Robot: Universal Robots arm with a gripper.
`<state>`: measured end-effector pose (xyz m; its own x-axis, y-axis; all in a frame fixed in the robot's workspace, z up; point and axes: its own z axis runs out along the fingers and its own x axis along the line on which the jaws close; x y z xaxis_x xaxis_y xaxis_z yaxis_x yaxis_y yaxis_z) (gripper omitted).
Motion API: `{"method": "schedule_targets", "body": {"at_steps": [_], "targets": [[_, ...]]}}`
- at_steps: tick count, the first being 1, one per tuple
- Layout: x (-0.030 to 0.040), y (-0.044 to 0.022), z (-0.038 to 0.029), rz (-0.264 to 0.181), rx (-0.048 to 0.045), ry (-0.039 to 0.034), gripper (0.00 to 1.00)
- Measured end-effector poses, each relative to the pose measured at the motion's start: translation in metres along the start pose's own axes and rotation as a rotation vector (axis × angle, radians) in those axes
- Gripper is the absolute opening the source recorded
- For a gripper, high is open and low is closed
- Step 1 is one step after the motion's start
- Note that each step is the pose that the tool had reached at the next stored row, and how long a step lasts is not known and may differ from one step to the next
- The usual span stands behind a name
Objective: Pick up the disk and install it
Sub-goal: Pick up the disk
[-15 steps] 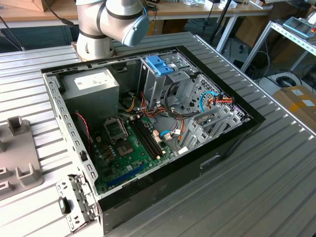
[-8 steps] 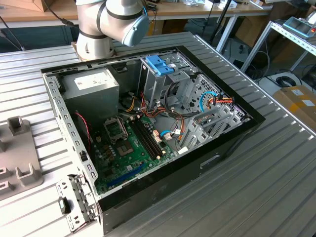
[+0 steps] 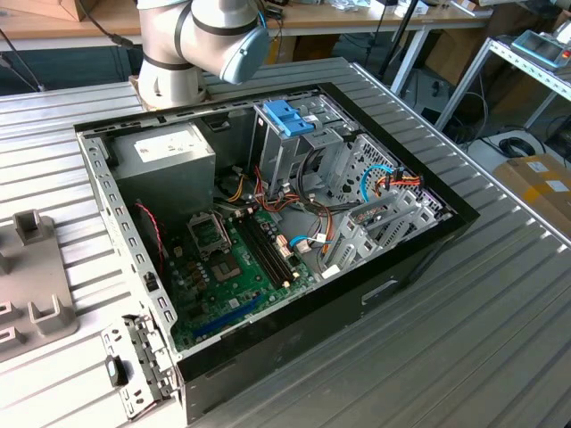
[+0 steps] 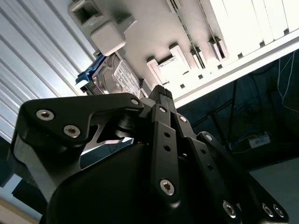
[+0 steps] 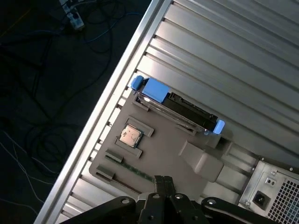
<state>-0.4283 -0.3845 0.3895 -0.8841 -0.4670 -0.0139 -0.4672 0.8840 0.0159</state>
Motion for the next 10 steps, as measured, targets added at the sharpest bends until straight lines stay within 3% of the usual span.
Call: {"method": "schedule_targets", "body": {"at_steps": [10], "targets": [[0.0000, 0.0000, 0.0000, -0.070, 0.0069, 0.0053, 0.10]]}}
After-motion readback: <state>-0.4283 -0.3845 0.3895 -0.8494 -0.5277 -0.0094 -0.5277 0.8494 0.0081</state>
